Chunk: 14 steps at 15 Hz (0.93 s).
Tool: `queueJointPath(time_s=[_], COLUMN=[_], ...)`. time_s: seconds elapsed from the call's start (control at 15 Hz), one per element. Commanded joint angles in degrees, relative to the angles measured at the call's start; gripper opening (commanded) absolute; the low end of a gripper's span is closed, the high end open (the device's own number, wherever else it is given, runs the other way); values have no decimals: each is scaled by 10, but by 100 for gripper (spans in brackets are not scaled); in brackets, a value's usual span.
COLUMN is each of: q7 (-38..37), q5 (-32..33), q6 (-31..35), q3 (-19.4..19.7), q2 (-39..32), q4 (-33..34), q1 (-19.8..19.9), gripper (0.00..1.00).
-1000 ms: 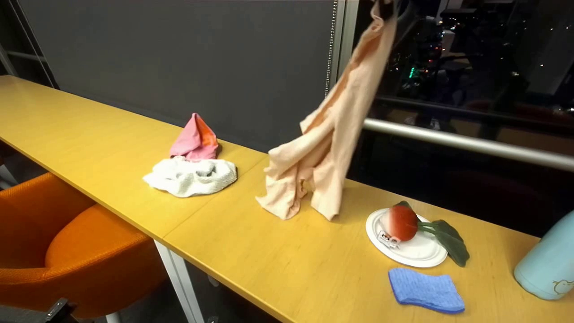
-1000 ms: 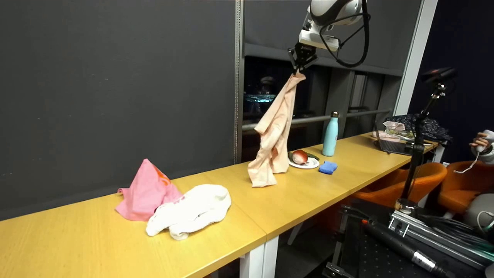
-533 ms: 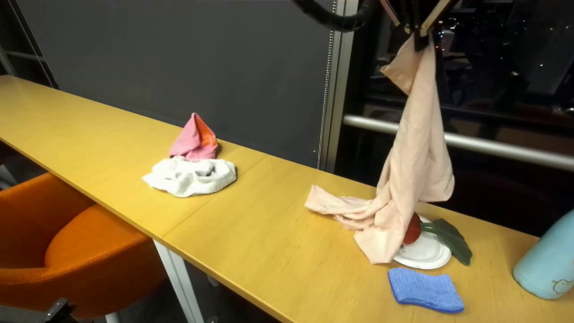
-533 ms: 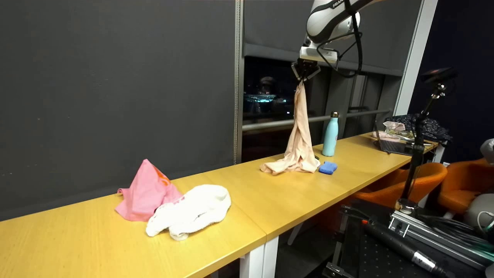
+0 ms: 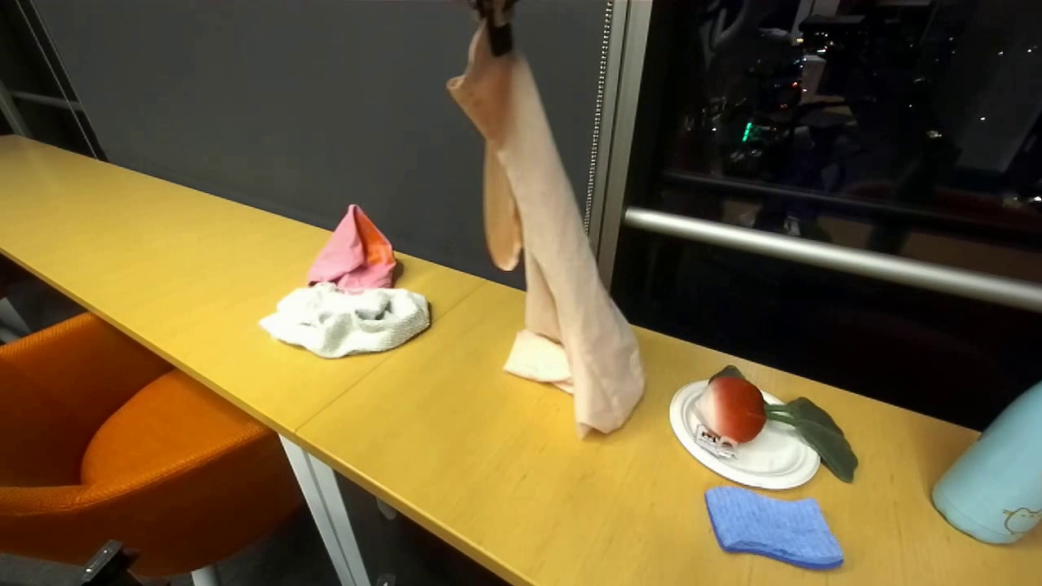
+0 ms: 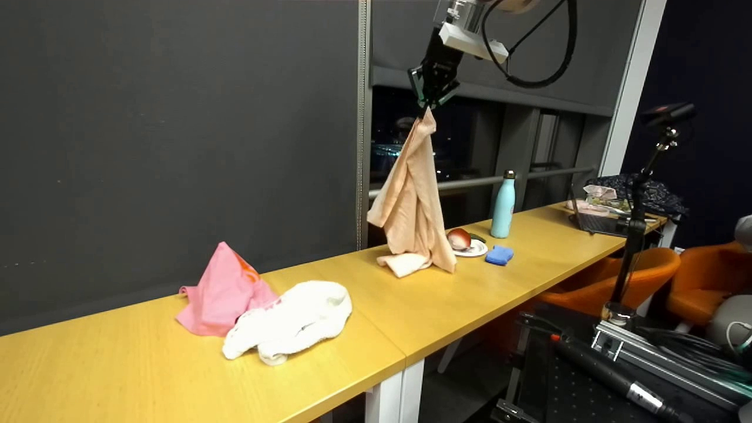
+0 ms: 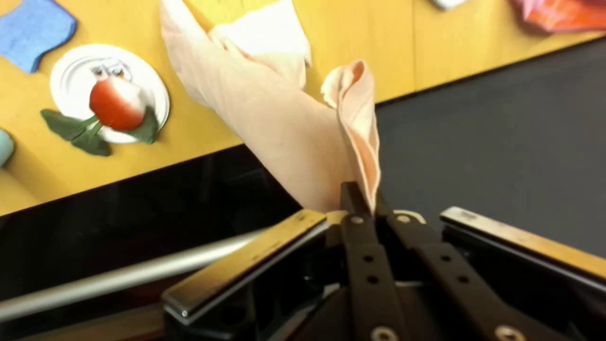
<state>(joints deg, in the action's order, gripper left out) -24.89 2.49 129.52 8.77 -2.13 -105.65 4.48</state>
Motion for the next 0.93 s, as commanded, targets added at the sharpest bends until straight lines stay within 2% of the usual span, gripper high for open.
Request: queueJointPath(time_s=[0.0,0.07,0.13,0.2,0.27,0.53,0.73,0.87], q7=[68,93,116,143,171,258,253,249], q5=[-58,-76,-93,-111,-124,-132,-74,-42], q6=[-36,-48,-62,-79,-99,-199,-169,-117], q3=[-32,-36,-39,-38,-35,-20,-13,-3], q2=[112,128,138,145,150,131,88,43], q4=[-133,-161,-182,-199,-212,-223,-215,-200], q1=[-12,-15,-17,-19,-19,-11,14,30], gripper=[1,1,29,31,37,66,88,99])
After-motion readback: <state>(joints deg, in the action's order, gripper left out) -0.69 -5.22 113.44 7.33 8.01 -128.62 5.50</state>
